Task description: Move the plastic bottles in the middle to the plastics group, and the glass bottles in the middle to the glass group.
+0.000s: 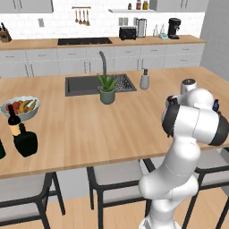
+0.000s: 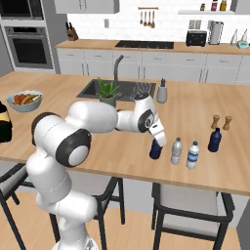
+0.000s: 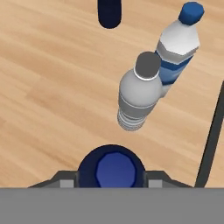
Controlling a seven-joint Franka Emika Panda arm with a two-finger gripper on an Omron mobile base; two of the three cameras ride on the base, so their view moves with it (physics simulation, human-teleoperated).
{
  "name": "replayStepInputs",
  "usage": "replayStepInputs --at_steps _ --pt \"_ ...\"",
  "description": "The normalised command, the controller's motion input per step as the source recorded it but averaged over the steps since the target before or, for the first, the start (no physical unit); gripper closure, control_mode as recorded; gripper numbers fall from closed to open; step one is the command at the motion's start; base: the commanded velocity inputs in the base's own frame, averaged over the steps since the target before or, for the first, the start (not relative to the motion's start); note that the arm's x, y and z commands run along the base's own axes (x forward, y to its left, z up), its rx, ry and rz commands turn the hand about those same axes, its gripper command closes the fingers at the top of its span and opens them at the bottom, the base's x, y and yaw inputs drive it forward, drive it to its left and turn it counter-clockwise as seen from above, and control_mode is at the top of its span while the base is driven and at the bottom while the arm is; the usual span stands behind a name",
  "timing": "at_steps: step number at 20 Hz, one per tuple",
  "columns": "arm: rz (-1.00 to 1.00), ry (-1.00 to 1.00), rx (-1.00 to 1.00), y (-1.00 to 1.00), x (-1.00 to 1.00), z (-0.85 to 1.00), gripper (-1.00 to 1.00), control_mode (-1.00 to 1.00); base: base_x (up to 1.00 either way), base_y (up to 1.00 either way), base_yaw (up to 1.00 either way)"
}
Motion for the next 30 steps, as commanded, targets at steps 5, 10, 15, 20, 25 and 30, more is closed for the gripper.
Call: replayStepInputs --at_steps 5,10,15,20,25,30 --pt "-0.09 0.0 -0.04 -0.05 0.0 0.0 1.0 -1.0 0.0 0.0 0.0" --pt "-0.08 0.0 -0.06 0.0 0.0 0.0 1.0 -1.0 0.0 0.0 0.0" --pt "-0.04 -0.01 -0.04 0.0 0.0 -0.01 1.0 -1.0 0.0 0.0 0.0" --pt "-0.02 0.0 0.0 0.0 0.0 -0.24 1.0 -1.0 0.0 0.0 0.0" --pt "-0.01 0.0 0.0 0.0 0.0 -0.5 1.0 -1.0 0.0 0.0 0.0" --pt "-0.01 0.0 0.0 0.0 0.0 -0.44 1.0 -1.0 0.0 0.0 0.0"
